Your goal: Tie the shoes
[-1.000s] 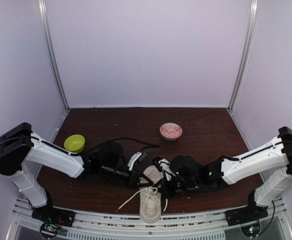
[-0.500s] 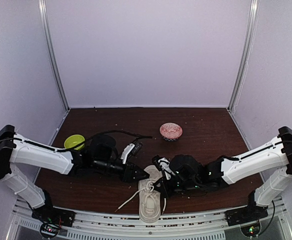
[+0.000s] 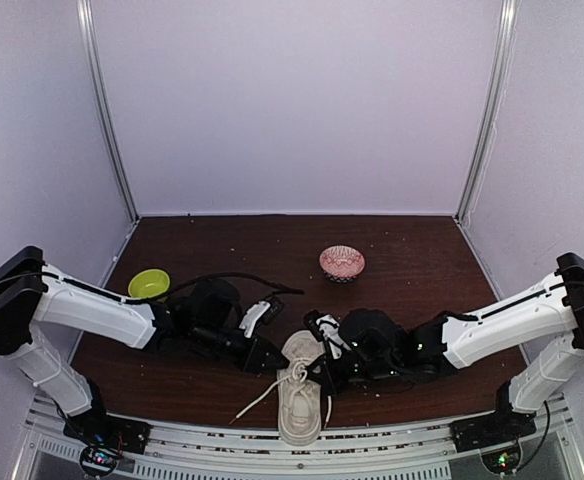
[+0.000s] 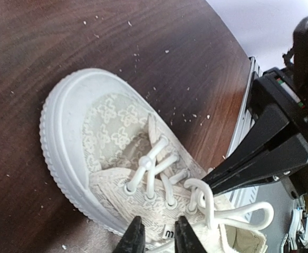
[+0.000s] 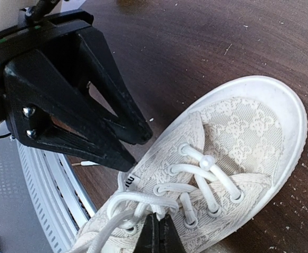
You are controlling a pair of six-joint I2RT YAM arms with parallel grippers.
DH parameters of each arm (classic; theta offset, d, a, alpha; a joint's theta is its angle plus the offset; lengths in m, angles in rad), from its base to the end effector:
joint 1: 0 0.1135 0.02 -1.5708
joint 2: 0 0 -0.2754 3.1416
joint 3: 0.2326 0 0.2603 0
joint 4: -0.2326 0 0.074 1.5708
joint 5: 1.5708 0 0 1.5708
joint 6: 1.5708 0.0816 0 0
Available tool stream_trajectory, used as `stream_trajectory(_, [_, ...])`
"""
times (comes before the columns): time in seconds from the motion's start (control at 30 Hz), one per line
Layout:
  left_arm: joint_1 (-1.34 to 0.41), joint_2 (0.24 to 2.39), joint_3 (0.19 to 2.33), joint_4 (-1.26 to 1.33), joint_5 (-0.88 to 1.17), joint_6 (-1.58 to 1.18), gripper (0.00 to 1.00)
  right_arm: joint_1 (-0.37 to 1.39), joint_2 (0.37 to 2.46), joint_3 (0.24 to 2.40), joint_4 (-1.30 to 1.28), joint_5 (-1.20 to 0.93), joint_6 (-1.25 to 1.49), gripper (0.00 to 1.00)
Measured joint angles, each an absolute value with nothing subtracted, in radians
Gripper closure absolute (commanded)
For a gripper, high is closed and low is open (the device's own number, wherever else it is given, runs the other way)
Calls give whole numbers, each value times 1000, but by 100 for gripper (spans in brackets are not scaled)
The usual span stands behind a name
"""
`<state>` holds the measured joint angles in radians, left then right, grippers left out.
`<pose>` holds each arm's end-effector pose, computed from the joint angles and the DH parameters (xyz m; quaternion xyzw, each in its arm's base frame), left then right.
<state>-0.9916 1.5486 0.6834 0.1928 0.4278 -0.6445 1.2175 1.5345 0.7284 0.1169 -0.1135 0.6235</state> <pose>0.1577 -0.3029 0.1426 0.2428 0.8511 -0.4404 0.1506 0.1119 0.3300 0.1489 -0.2874 0.8563 0.3701 0.2171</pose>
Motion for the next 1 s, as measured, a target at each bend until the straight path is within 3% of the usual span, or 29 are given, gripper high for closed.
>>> stream_trajectory(1.0, [-992,1663,715,344,611,-649,76,1217,1543,728,124,-130,624,100])
